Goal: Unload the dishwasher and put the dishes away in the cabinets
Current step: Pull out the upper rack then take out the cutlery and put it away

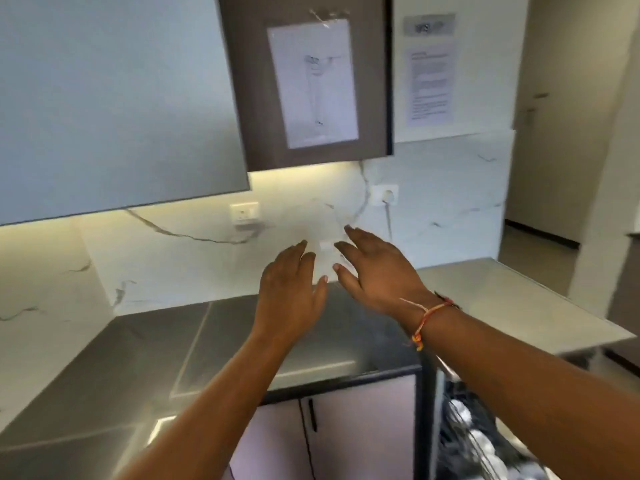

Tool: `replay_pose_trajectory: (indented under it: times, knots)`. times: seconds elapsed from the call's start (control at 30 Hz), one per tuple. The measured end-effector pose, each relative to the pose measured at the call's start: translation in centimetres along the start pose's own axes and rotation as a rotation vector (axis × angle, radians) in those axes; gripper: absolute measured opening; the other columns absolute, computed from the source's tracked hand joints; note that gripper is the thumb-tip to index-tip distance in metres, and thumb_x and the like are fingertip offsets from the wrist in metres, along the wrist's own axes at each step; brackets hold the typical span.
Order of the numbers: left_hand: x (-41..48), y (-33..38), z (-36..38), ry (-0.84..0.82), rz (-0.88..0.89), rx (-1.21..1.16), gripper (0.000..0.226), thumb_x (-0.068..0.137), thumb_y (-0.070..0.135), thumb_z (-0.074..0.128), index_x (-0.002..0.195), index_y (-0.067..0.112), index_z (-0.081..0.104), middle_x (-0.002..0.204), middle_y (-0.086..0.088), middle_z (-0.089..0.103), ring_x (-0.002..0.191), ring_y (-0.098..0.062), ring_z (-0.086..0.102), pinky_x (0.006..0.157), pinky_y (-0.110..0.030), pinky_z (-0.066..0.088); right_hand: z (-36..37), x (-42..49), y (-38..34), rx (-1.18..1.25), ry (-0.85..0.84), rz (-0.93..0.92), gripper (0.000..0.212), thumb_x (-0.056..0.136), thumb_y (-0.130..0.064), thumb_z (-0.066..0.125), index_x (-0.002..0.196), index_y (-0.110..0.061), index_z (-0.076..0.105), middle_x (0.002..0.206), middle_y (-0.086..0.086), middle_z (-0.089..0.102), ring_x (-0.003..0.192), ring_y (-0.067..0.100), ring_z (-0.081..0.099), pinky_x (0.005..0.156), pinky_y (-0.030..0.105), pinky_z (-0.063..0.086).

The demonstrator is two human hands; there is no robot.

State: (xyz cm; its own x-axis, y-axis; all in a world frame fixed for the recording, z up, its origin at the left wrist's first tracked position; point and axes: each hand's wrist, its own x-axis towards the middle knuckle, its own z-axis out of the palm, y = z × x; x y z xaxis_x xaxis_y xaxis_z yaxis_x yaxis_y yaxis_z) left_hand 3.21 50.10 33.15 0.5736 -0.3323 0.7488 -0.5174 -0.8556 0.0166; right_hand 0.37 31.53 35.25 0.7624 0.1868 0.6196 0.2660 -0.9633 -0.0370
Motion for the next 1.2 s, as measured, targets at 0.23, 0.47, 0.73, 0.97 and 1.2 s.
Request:
replay_pose_trajectory:
  times: [0.23,0.47,0.73,0.97,1.2]
  knots:
    - [-6.5,16.9,9.9,-0.471,0.004,-0.379,0.033,0.093,0.042,0.053,0.115,0.018,0.061,0.127,-0.002,0.057,0.119,-0.025,0.052,0.098,-0.038,0.044,1.4,-20.0,14.3,0.048,-0.309,0.523,0.048,0.099,-0.048,0.042,0.138,-0.02,0.051,0.147,0.009,0.047,0.129,0.032,0.049,0.103,0.045,0.045]
    - [-13.7,34.9,16.1,-0.926,-0.104,-0.723,0.029,0.096,0.035,0.056,0.114,0.013,0.062,0.105,0.002,0.055,0.096,-0.016,0.056,0.08,-0.029,0.045,-0.8,-39.4,24.6,0.135,-0.487,0.88,0.038,0.097,-0.052,0.043,0.115,-0.02,0.055,0.112,0.006,0.061,0.099,0.03,0.062,0.081,0.042,0.052]
    - [-17.9,44.3,20.6,-1.201,-0.087,-0.734,0.03,0.096,0.031,0.056,0.12,0.014,0.058,0.118,-0.003,0.059,0.086,-0.012,0.055,0.073,-0.026,0.042,-2.6,-48.7,29.2,0.202,-0.507,1.075,0.033,0.099,-0.045,0.04,0.101,-0.017,0.058,0.102,0.009,0.065,0.088,0.025,0.059,0.079,0.039,0.051]
    - [-16.1,49.7,25.6,-1.243,-0.009,-0.729,0.031,0.096,0.028,0.056,0.123,0.013,0.059,0.124,-0.004,0.061,0.113,-0.019,0.056,0.088,-0.03,0.045,-2.2,-51.9,34.0,0.245,-0.46,1.262,0.035,0.103,-0.035,0.039,0.107,-0.009,0.062,0.104,0.014,0.067,0.094,0.031,0.061,0.073,0.031,0.044]
    - [-13.1,52.9,34.9,-1.198,0.118,-0.727,0.018,0.095,0.021,0.059,0.107,0.009,0.066,0.108,-0.006,0.069,0.101,-0.021,0.062,0.08,-0.026,0.043,2.4,-52.1,40.5,0.251,-0.41,1.439,0.031,0.101,-0.029,0.043,0.099,-0.008,0.065,0.096,0.016,0.069,0.085,0.029,0.061,0.069,0.029,0.042]
